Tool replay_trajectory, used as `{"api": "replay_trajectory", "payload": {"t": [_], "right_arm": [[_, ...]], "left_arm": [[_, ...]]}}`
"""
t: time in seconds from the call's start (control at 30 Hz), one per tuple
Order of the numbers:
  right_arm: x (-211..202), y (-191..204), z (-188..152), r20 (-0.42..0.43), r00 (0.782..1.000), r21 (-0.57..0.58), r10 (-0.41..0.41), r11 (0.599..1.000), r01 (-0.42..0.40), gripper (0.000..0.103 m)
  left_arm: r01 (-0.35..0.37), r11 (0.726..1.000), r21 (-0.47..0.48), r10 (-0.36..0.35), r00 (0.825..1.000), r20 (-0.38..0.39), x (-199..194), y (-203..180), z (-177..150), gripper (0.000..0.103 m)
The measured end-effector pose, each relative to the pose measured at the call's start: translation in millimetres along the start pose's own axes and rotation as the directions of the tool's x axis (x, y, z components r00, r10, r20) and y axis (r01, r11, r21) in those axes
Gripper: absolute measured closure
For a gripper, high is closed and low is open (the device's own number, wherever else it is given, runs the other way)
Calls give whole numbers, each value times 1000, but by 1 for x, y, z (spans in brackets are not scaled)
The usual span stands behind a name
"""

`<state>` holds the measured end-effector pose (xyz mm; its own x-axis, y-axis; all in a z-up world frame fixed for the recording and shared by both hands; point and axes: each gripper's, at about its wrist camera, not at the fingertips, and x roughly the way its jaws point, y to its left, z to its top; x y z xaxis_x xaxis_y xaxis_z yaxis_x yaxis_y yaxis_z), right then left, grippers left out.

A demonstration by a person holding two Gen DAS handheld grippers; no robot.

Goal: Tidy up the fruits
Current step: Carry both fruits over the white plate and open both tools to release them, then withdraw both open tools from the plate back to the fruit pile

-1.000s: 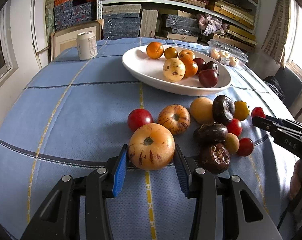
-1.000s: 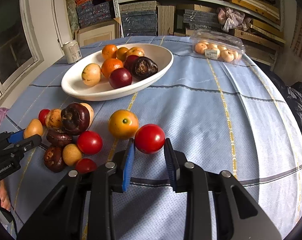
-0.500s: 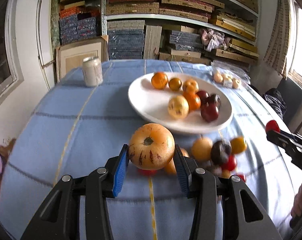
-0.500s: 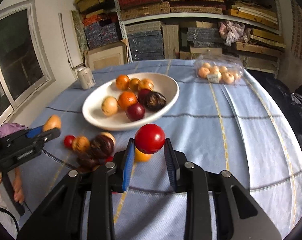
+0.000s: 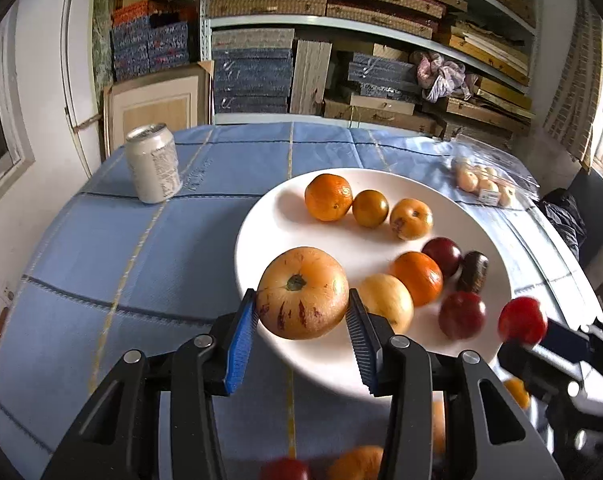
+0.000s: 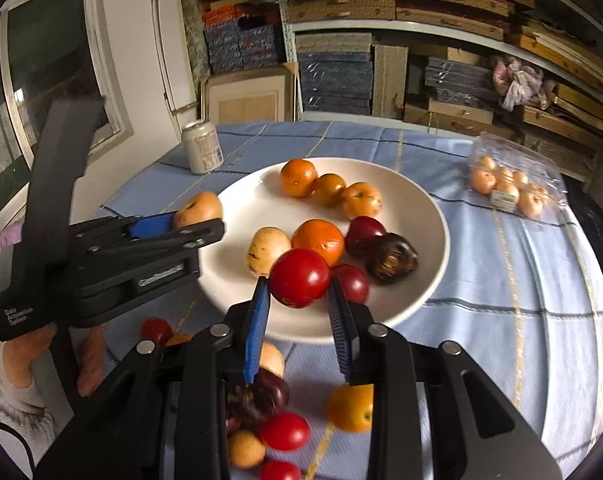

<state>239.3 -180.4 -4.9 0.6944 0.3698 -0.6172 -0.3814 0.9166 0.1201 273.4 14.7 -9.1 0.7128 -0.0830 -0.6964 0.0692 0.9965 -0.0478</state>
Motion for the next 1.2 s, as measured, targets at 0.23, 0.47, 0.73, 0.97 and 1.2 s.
{"api": "replay_trajectory", "payload": {"t": [0.23, 0.47, 0.73, 0.97, 1.2], "right_arm": [[33, 0, 6, -43, 999, 0, 23, 1000, -23, 73], [31, -5, 5, -21, 1000, -3, 0, 1000, 0, 57], [-14, -18, -2, 57, 998, 62, -3, 998, -1, 51], [-54, -33, -37, 102, 994, 125, -42, 992, 29, 45], [-82, -47, -70, 129, 990, 189, -61, 981, 36, 39]], "left_arm": [[21, 1000, -19, -21, 1000, -16, 24, 4, 11, 58], [24, 999, -22, -24, 999, -21, 29, 6, 9, 58], [14, 1000, -8, -14, 1000, 18, -16, 6, -3, 58], [2, 1000, -31, -1, 999, 44, -72, 15, -49, 58], [-22, 998, -65, 23, 1000, 20, -84, 26, -90, 56]]}}
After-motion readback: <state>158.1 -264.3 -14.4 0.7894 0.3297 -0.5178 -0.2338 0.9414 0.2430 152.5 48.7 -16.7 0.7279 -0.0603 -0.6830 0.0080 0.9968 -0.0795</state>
